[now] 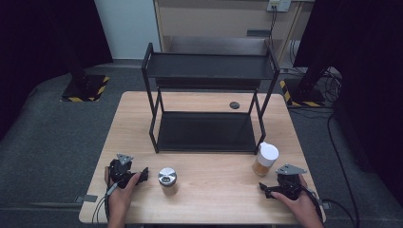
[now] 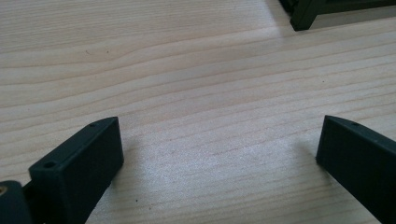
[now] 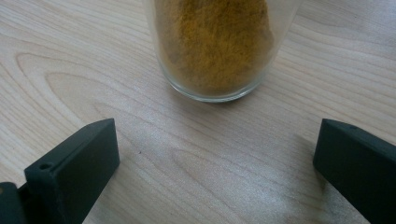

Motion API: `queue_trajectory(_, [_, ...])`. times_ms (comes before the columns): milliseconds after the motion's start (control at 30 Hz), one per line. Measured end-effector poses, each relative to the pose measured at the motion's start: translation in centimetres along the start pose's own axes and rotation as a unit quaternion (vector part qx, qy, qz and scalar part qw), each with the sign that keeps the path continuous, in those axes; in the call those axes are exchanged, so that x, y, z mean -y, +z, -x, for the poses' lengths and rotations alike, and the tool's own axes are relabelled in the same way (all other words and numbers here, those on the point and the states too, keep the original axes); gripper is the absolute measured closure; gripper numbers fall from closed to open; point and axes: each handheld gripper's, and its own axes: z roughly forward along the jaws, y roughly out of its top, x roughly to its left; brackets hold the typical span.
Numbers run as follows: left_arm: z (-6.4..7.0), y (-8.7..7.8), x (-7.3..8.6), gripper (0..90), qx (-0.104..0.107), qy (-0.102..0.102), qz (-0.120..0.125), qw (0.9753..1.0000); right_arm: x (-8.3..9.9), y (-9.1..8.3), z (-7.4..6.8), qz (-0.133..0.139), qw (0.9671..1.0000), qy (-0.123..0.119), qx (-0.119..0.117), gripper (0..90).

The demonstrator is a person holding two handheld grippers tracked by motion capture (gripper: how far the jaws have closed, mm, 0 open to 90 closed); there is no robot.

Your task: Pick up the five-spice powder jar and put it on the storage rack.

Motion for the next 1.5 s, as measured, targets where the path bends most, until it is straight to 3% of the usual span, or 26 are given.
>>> queue_trajectory(533, [-0.1,-0.1,-0.2,0.0,0.003,0.002,-0.003,1.0,0.0,0.0,0.0,0.0,1.0,0.0,0.0,1.3])
queue_trajectory(667, [0.0,-0.2,-0.4,2.1,0.006,0.013,-0.006,0.9999,0.0,0.0,0.0,0.0,1.0,0.0,0.0,1.4])
queue_trajectory(1500, [-0.5,-3.5,-0.3,2.3,0.011,-0.012,0.035,0.9993,0.0,0.0,0.0,0.001,1.0,-0.001,0.001,1.4])
